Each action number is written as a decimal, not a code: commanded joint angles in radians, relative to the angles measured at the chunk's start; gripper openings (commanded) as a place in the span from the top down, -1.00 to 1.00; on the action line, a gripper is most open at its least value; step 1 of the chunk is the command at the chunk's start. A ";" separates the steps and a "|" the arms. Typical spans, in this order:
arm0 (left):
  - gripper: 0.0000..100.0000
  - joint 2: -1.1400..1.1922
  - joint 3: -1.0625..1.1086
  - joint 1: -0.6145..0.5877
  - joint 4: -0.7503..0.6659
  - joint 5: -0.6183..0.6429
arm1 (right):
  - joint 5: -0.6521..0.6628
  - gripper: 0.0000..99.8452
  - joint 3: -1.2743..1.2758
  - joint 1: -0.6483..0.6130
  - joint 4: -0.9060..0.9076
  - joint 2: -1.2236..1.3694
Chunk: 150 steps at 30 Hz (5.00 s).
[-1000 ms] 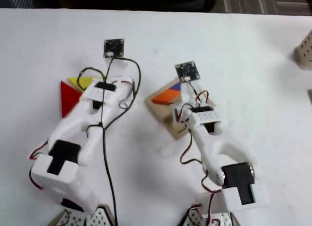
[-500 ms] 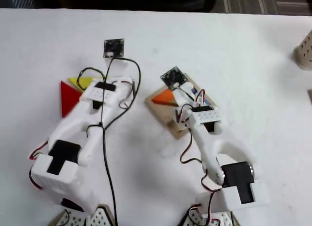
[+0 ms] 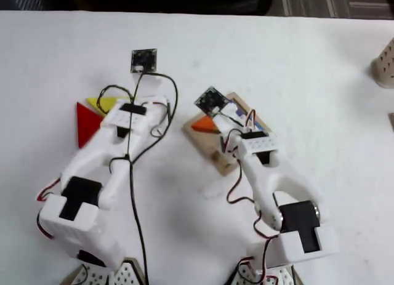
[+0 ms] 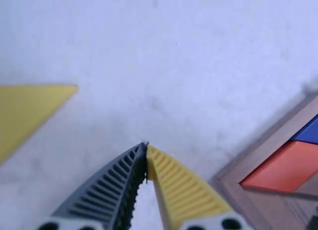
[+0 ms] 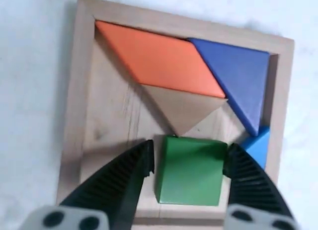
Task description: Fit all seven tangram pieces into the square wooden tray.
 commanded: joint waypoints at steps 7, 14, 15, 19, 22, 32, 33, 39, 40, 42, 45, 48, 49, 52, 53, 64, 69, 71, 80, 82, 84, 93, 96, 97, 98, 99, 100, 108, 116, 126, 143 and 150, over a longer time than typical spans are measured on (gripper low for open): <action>0.96 -0.004 -0.063 -0.007 -0.003 0.003 | 0.141 0.54 -0.147 0.018 0.165 0.082; 0.96 -0.004 -0.063 -0.007 -0.003 0.003 | 0.169 0.55 -0.124 0.016 0.208 0.061; 0.96 -0.004 -0.063 -0.007 -0.003 0.003 | 0.170 0.57 -0.112 0.016 0.208 0.047; 0.96 -0.004 -0.057 -0.007 -0.028 0.003 | 0.264 0.64 -0.017 -0.010 0.203 -0.028; 0.96 -0.002 -0.054 -0.007 -0.040 0.003 | 0.278 0.60 0.064 -0.035 0.202 -0.113; 0.96 -0.002 -0.054 -0.008 -0.040 0.003 | 0.121 0.46 0.083 0.005 0.180 -0.206; 0.96 -0.002 -0.054 -0.008 -0.040 0.003 | 0.118 0.46 0.083 0.005 0.180 -0.193; 0.96 -0.002 -0.054 -0.008 -0.040 0.003 | 0.057 0.46 0.043 0.005 0.179 -0.094; 0.96 -0.002 -0.054 -0.008 -0.040 0.003 | 0.041 0.46 0.026 0.005 0.183 -0.074; 0.96 -0.002 -0.054 -0.008 -0.040 0.003 | 0.034 0.46 -0.017 0.004 0.229 -0.041; 0.96 -0.002 -0.054 -0.015 -0.040 0.003 | 0.034 0.52 -0.080 0.004 0.294 0.007; 0.96 -0.002 -0.054 -0.018 -0.040 0.003 | 0.034 0.71 -0.106 0.001 0.315 0.027; 0.96 -0.002 -0.054 -0.018 -0.040 0.003 | 0.034 0.76 -0.106 -0.002 0.315 0.027; 0.96 -0.002 -0.054 -0.018 -0.041 0.003 | 0.034 0.87 -0.106 -0.004 0.315 0.021; 0.96 -0.002 -0.054 -0.018 -0.041 0.003 | 0.034 0.89 -0.106 -0.004 0.315 0.018; 0.96 -0.002 -0.054 -0.018 -0.041 0.003 | 0.023 0.89 -0.112 0.004 0.387 -0.096; 0.96 -0.002 -0.054 -0.018 -0.041 0.003 | -0.118 0.89 -0.112 0.030 0.406 -0.205; 0.96 -0.002 -0.054 -0.018 -0.041 0.003 | -0.135 0.89 -0.112 0.041 0.406 -0.219; 0.96 -0.002 -0.054 -0.018 -0.040 0.003 | -0.344 0.89 -0.192 0.087 0.384 -0.213; 0.96 -0.002 -0.054 -0.019 -0.040 0.003 | -0.430 0.87 -0.241 0.105 0.390 -0.193; 0.96 -0.002 -0.054 -0.019 -0.040 0.003 | -0.466 0.83 -0.272 0.105 0.397 -0.159; 0.96 -0.002 -0.054 -0.019 -0.040 0.003 | -0.578 0.75 -0.381 0.088 0.366 0.056; 0.96 -0.002 -0.054 -0.019 -0.040 0.003 | -0.598 0.75 -0.433 0.087 0.367 0.120; 0.96 -0.002 -0.054 -0.019 -0.040 0.003 | -0.598 0.75 -0.445 0.085 0.369 0.139; 0.96 -0.002 -0.054 -0.019 -0.040 0.003 | -0.598 0.75 -0.457 0.076 0.371 0.154; 0.96 -0.002 -0.054 -0.019 -0.040 0.003 | -0.598 0.75 -0.463 0.067 0.372 0.166; 0.96 -0.002 -0.054 -0.019 -0.040 0.003 | -0.598 0.75 -0.470 0.061 0.372 0.174; 0.96 -0.002 -0.054 -0.019 -0.040 0.003 | -0.598 0.49 -0.465 0.028 0.374 0.186; 0.96 -0.002 -0.054 -0.019 -0.040 0.003 | -0.598 0.42 -0.474 0.054 0.407 0.173; 0.96 -0.002 -0.054 -0.019 -0.040 0.003 | -0.600 0.55 -0.466 0.127 0.513 -0.022; 0.96 -0.002 -0.054 -0.019 -0.038 0.003 | -0.600 0.92 -0.471 0.186 0.315 0.189; 0.96 -0.002 -0.043 -0.019 -0.041 0.003 | -0.600 0.92 -0.466 0.130 0.315 0.189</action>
